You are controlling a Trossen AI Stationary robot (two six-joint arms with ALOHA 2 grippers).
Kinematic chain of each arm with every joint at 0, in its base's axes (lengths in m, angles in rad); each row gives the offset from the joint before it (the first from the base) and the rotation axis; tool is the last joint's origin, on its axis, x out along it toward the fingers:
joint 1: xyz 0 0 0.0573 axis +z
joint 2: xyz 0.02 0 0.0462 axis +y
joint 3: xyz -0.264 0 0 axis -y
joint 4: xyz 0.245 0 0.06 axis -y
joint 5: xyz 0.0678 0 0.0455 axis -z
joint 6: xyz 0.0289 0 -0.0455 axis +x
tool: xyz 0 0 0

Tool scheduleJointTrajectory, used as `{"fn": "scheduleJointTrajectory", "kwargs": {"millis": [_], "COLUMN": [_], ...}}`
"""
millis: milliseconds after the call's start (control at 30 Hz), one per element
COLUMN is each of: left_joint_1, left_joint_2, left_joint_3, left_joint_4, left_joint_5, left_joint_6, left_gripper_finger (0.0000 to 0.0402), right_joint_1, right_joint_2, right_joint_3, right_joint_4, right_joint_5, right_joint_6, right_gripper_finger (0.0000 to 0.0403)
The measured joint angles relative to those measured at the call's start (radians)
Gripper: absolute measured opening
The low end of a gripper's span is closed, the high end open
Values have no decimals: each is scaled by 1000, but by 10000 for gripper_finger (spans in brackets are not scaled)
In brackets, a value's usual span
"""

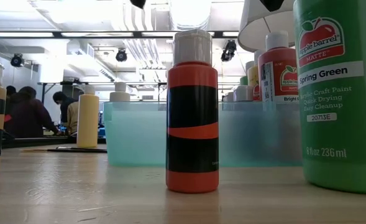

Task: Pick & Place Paint Supplies
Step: Put the purple paint bottle into the green bin

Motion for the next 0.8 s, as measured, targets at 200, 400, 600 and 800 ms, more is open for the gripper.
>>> {"fn": "scheduleJointTrajectory", "kwargs": {"millis": [200,400,600,800], "left_joint_1": [16,27,39,48], "left_joint_2": [12,15,15,15], "left_joint_3": [0,0,0,0], "left_joint_4": [26,25,33,32], "left_joint_5": [-22,-11,12,12], "left_joint_6": [64,83,91,89], "left_gripper_finger": [126,126,126,126], "right_joint_1": [-12,-23,-27,-27], "right_joint_2": [3,18,83,166], "right_joint_3": [0,3,33,114], "right_joint_4": [-5,-4,-3,-6], "right_joint_5": [-67,-78,-90,-93], "right_joint_6": [42,9,-5,-46], "right_gripper_finger": [260,272,271,252]}}
